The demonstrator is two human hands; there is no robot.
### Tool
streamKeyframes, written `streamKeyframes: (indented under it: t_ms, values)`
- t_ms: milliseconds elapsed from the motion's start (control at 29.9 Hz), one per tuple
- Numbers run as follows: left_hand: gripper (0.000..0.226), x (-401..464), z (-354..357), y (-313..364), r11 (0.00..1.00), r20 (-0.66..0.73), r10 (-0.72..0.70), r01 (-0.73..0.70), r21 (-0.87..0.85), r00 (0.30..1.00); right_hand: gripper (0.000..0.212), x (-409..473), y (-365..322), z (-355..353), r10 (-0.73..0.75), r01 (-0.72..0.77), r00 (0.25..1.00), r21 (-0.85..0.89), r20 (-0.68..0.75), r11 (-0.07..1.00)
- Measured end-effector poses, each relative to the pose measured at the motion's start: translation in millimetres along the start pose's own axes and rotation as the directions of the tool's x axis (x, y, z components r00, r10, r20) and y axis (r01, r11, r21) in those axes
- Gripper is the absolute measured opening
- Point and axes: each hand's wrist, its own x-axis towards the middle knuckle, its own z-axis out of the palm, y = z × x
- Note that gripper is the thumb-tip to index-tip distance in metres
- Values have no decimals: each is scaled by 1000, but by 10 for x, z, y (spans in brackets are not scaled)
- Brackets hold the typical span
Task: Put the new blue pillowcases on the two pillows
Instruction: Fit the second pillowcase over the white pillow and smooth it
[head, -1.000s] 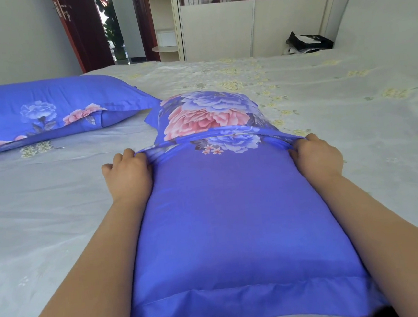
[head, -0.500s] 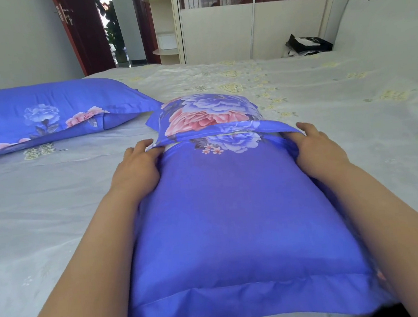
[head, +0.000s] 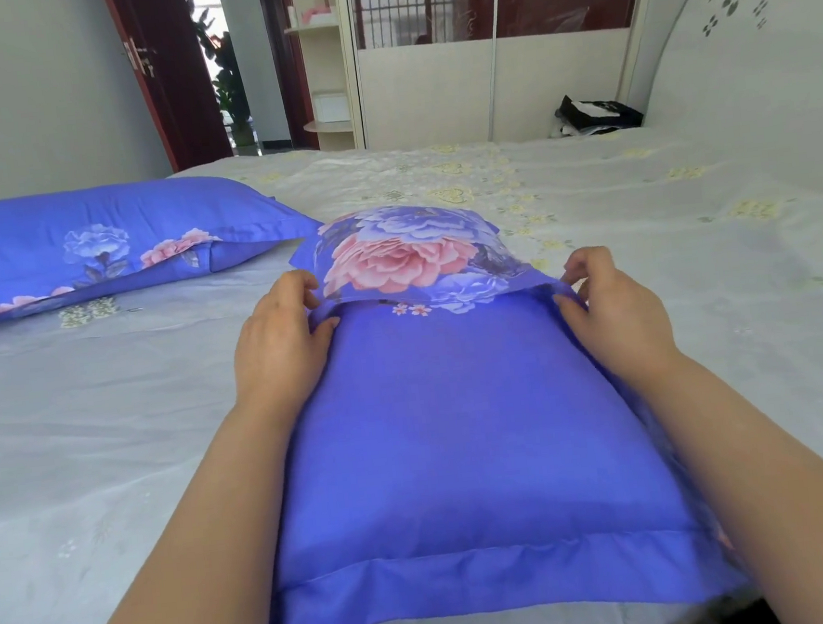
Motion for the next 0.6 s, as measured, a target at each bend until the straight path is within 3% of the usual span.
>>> streamKeyframes:
  t_ms: [67,134,200,301,401,601]
  values:
    - [27,-4,40,-14,997,-24,47,-46,57,999,32,1,25,15,20,-18,999,-62,35,998]
    - [15,15,10,-15,1000,-127,29,-28,5,991,21,-3,70,-18,51,-55,998,-110,-35,992]
    - [17,36,-45,-36,997,-192,79,-75,25,978,19,-17,116,-77,87,-97,989,-77,-120,992]
    - [10,11,-56,-112,974,-62,203,-196,111,977,18,-43,175,-90,66,-76,994,-121,-84,990]
    - [17,-44,-15,-210,993,131,76,-86,76,988,19,-118,250,-15,46,-43,999,-191,9,981]
    - [26,-93,-53,-371,999,117,3,-7,33,993,22,-270,307,67,-165,139,982,-240,-95,961]
